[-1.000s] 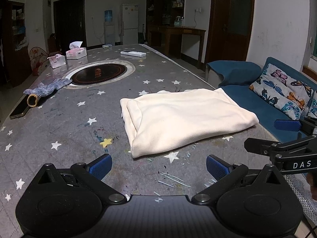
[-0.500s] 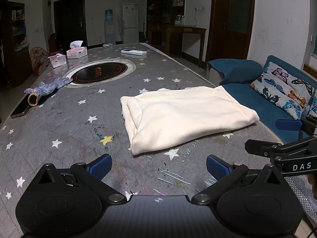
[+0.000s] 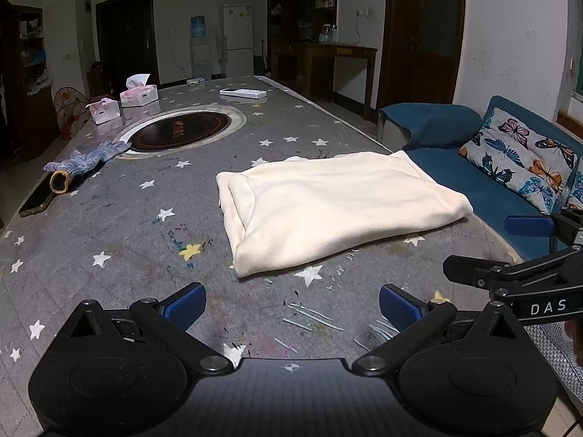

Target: Fold clothes

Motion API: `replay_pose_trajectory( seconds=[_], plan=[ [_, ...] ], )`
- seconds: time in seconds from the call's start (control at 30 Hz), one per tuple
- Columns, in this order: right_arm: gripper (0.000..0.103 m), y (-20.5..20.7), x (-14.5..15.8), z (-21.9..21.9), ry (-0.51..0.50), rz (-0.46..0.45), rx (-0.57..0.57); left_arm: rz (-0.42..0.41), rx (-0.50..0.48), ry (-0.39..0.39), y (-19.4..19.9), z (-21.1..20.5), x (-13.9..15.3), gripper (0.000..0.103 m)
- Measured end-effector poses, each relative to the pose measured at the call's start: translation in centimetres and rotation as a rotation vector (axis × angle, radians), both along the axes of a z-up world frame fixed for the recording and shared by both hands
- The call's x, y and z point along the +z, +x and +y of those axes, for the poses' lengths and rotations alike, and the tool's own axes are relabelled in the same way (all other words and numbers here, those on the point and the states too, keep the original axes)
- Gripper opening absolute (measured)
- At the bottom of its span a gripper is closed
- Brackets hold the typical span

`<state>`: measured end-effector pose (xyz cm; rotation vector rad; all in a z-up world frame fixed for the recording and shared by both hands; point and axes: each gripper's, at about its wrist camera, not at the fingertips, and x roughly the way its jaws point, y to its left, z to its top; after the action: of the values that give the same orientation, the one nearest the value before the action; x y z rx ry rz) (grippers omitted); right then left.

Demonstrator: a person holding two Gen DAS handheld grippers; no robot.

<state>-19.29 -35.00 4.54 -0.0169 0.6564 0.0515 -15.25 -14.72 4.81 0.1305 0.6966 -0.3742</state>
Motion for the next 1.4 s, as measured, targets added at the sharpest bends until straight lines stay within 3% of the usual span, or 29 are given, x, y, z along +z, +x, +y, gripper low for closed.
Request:
replay_pose_trajectory(
  seconds=[1.4],
  plan=[
    [0.103,0.6,0.0,-0.2,0.008,0.023,-0.007,0.021,0.004,0.019,0.4,-0.8,0.2,0.103]
  ],
)
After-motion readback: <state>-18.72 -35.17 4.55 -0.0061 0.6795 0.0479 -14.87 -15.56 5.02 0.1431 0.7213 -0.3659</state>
